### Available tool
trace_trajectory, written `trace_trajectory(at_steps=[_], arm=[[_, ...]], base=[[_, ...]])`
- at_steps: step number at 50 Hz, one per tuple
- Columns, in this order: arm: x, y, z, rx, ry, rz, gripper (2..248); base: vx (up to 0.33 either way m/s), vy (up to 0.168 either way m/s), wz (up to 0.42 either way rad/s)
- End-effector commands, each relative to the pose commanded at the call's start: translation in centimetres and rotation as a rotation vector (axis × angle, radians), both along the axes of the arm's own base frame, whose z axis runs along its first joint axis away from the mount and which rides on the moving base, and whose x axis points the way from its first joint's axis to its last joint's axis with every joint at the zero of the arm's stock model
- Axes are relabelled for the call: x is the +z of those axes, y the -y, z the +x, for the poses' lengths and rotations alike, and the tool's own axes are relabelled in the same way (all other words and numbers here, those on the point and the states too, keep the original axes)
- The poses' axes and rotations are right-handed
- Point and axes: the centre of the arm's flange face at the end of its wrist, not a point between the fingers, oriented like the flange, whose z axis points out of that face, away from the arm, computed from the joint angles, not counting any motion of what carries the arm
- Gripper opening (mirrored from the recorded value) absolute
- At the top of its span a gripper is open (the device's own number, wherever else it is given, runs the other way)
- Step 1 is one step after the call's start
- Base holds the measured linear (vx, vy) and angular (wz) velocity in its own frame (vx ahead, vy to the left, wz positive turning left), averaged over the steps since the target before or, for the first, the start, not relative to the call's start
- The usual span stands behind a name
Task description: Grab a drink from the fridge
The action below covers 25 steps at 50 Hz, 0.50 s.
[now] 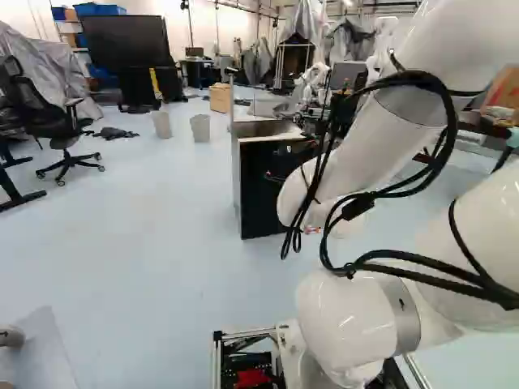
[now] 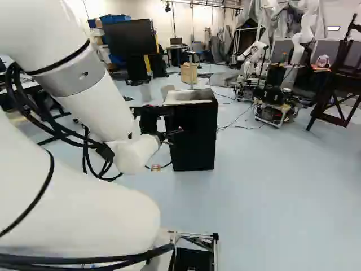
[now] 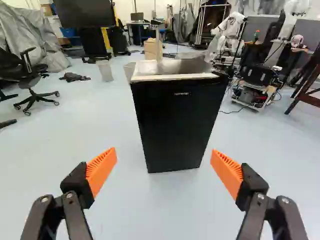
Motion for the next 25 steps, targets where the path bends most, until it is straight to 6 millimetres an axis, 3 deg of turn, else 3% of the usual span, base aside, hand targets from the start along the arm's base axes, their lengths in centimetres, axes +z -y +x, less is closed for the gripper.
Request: trace_trajectory(at_steps=[25], arm=[[0.0,0.0,0.0,0.0,0.0,0.0,247]], base=[[0.0,0.0,0.0]])
